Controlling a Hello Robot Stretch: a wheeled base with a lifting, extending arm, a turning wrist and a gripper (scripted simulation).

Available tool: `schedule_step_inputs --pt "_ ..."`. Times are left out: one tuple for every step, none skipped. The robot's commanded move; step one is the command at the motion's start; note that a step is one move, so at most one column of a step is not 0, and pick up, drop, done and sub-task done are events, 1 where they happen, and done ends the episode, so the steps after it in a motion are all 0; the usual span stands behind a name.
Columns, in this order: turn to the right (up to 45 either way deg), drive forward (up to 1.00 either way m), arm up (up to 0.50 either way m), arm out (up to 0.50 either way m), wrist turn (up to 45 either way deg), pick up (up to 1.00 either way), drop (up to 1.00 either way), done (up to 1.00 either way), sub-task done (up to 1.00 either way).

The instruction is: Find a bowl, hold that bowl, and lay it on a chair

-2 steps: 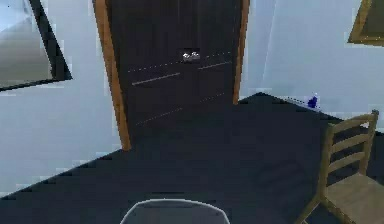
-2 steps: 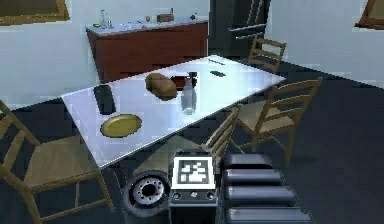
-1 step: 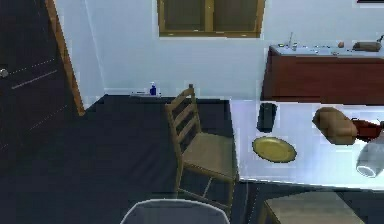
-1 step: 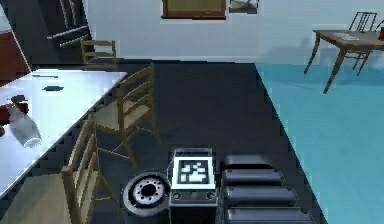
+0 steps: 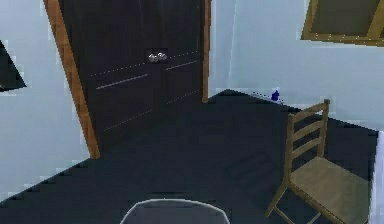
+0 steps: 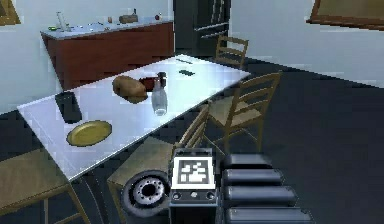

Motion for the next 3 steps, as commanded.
schedule_step_inputs --pt "0.0 0.00 0.00 0.48 0.0 0.00 0.00 0.00 0.00" --pt "0.0 0.00 0.00 0.00 45.0 0.00 0.00 0.00 0.00" --pt "0.0 0.00 0.00 0.00 24.0 0.00 0.00 0.00 0.00"
